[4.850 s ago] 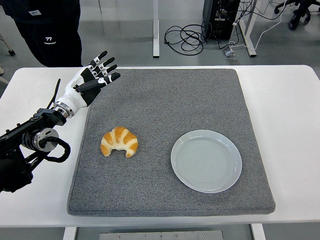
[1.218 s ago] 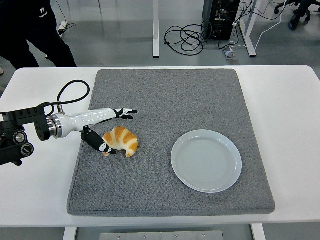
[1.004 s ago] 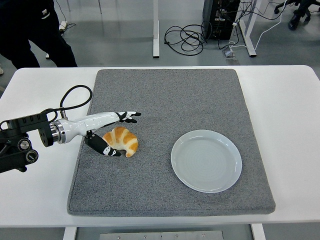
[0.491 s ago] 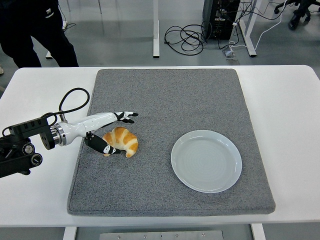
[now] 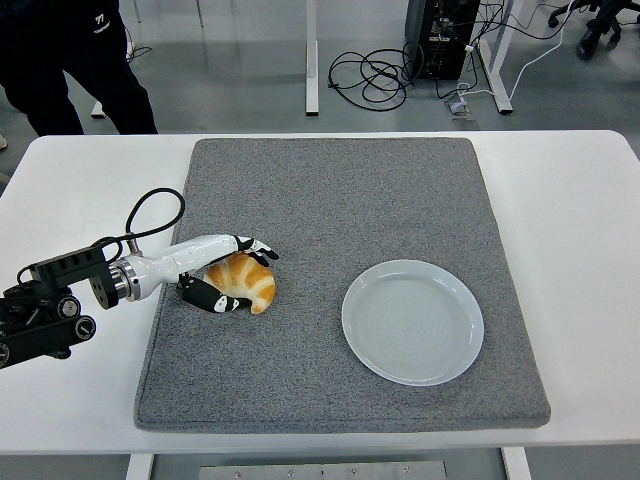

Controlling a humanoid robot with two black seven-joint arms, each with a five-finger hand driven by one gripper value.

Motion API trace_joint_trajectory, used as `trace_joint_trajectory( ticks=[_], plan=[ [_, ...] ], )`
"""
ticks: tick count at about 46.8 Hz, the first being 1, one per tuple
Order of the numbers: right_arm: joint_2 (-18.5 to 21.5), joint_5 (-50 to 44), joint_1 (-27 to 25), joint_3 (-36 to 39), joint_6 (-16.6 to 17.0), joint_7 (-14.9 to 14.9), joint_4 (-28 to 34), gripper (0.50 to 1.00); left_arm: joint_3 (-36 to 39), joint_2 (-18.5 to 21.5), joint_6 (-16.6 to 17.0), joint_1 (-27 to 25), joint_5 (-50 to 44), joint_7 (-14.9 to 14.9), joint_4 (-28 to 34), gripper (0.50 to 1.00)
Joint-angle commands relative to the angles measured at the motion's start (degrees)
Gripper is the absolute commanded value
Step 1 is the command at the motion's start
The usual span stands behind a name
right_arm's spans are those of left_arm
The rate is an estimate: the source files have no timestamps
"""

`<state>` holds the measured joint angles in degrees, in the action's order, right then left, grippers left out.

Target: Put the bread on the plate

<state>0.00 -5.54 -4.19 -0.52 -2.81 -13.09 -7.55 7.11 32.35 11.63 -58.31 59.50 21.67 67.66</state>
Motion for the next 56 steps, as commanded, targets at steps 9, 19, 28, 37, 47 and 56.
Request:
trace_joint_trajectory(
  ticks=[9,19,28,37,47,56],
  plan=[
    [0.0,0.0,0.1,0.0,0.0,0.0,0.0,1.000,0.3,0.1,-0.3,-0.7,-0.2,0.0,0.0,0.500],
    [0.0,0.0,0.1,0.1,0.0,0.0,0.0,1.000,-0.1,0.1,-0.3,-1.3,-0.4,0.0,0.0,0.500],
    [0.0,0.0,0.1,0.1,0.0,0.0,0.0,1.000,0.0,0.3,-0.4,-1.9,-0.5,0.0,0.0,0.500],
    [0.0,0.0,0.1,0.1,0.0,0.0,0.0,1.000,0.0,0.9,-0.4,-2.3,-0.5,0.0,0.1,0.500],
    [0.0,0.0,0.1,0.1,0.0,0.0,0.0,1.000,-0.1,2.6,-0.7,-3.4,-0.8,-0.2,0.5,0.500],
    [0.0,0.0,0.1,0.1,0.0,0.0,-0.1,1.000,-0.9,5.6,-5.4,-7.0,-2.5,-0.6,0.5,0.500]
  ],
)
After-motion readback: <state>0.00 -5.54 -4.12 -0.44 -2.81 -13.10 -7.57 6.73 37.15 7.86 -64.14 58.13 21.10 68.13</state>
